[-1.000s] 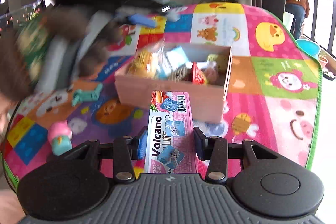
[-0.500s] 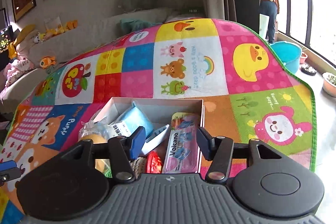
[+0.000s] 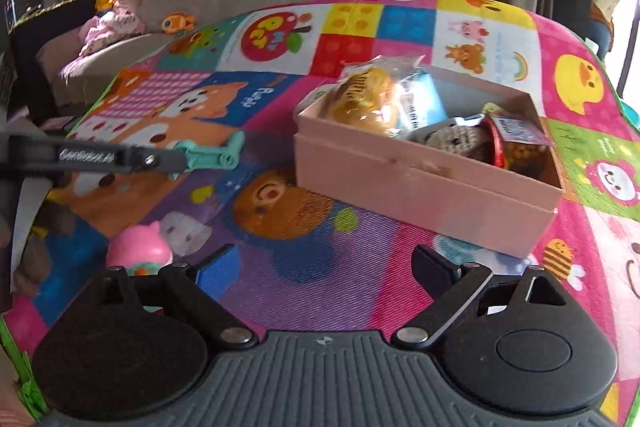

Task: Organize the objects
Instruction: 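Grasp the teal plastic toy with the left gripper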

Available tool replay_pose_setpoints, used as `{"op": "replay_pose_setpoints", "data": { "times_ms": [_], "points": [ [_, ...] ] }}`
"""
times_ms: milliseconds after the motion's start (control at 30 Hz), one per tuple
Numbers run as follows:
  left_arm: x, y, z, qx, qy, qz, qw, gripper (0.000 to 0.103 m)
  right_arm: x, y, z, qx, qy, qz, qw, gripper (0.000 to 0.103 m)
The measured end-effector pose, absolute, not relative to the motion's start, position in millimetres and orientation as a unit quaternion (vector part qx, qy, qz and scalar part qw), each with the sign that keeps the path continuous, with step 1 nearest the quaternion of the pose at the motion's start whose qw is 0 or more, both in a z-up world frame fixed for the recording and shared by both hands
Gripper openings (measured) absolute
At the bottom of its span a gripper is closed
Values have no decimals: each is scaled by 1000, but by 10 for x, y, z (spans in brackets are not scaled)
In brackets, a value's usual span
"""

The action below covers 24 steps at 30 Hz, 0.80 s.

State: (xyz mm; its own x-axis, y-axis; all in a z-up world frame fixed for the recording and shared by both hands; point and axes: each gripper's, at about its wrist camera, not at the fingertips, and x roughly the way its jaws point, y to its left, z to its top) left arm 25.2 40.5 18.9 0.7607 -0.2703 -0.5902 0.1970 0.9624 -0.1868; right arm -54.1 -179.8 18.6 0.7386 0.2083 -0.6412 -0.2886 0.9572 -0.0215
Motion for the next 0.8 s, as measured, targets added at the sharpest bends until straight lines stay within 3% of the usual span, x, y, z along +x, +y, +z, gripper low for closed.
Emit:
{"op": "replay_pose_setpoints", "data": {
  "times_ms": [133, 467, 567, 800],
  "points": [
    [389, 348, 163, -41, 331, -116, 935, 51, -642, -1620, 109, -80, 331, 151, 928, 103],
    [406, 223, 96, -25, 343, -138, 929, 51, -647, -1758, 78, -72, 335, 132, 930, 103],
    [385, 227, 95, -22, 340, -144, 929, 36, -643, -1830, 83, -55, 340, 131, 930, 103],
    [152, 529, 105, -18, 341, -112, 933, 36, -838, -1651, 198, -64, 331, 225, 914, 103]
  ]
}}
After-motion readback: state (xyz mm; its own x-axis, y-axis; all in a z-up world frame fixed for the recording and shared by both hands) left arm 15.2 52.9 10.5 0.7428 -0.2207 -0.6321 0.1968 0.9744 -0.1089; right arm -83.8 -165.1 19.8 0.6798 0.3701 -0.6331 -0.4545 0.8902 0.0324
